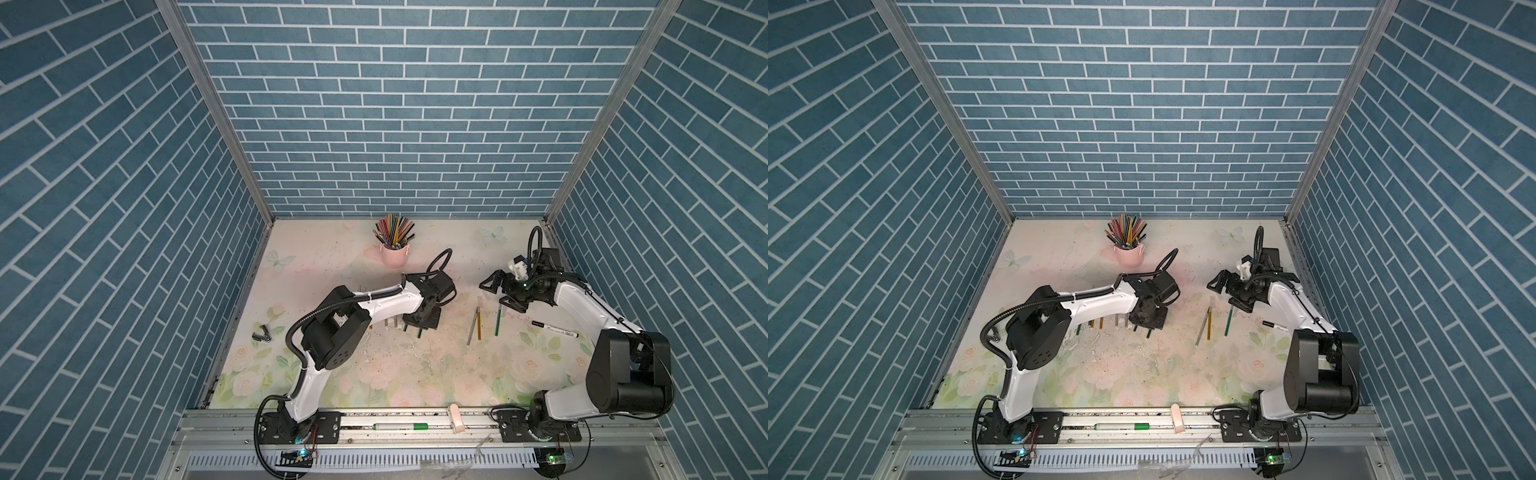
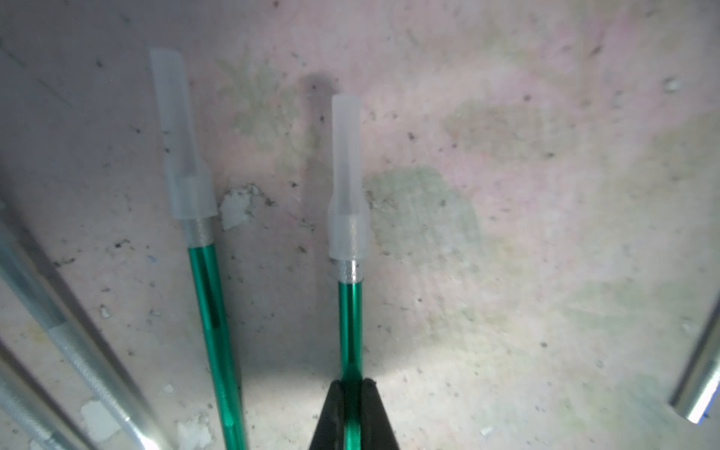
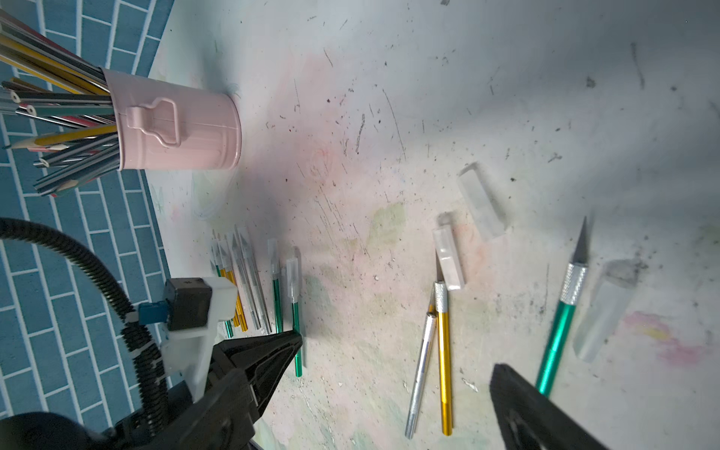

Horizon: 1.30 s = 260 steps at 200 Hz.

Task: Remove protective caps from carving knives
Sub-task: Pick up the carving knife from the center of the board.

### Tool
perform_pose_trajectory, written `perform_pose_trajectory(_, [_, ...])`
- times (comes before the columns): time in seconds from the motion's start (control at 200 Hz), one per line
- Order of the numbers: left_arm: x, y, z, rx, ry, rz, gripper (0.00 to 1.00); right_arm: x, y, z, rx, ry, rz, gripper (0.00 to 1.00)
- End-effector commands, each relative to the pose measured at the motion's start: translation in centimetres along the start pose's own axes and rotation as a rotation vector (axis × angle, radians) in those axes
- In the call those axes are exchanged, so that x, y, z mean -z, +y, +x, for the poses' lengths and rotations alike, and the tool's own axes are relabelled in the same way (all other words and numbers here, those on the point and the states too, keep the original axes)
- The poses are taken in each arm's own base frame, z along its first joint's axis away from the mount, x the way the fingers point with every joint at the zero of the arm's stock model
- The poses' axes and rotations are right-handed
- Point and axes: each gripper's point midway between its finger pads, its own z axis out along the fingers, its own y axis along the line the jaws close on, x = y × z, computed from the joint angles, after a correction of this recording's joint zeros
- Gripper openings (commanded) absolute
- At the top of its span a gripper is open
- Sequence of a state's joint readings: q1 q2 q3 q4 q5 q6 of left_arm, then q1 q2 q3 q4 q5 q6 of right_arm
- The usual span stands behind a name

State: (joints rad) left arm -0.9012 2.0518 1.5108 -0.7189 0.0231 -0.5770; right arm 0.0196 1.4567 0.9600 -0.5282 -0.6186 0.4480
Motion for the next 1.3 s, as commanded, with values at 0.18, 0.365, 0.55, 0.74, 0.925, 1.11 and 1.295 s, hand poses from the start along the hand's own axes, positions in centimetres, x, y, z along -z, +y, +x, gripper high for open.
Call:
perform_pose_trajectory(0.18, [5.6,-4.9,-3.1,-0.078,-0.105,0.310,0.02,-0.3,1.9,-0.1,0.029,0.020,-0.043,0.94])
perform_pose_trajectory(0.365, [6.6,-5.9,-3.8,-0.085,-0.123,0.398,0.02,-0.5,3.6,-0.1,0.052,0.021,-0.094,0.88])
perform_pose_trajectory(0.55, [6.4,-6.4,-3.9,-0.079,-0.125,0.429,0.02,-1.5,5.3,0.1,0.061,0.031,-0.143,0.82])
perform_pose_trajectory(0.74, [6.2,-6.6,-4.0,-0.070,-0.129,0.443,0.02,-2.6,6.7,0.3,0.064,0.039,-0.177,0.78])
perform_pose_trajectory(0.925, [6.0,-6.6,-4.0,-0.067,-0.129,0.446,0.02,-3.5,7.7,0.5,0.066,0.048,-0.196,0.72])
perform_pose_trajectory(1.11, [6.1,-6.8,-4.0,-0.074,-0.130,0.453,0.02,-4.7,8.1,0.6,0.063,0.058,-0.196,0.63])
perform_pose_trajectory(1.295, [6.1,-6.8,-4.0,-0.078,-0.131,0.453,0.02,-5.9,8.8,0.8,0.061,0.072,-0.201,0.50])
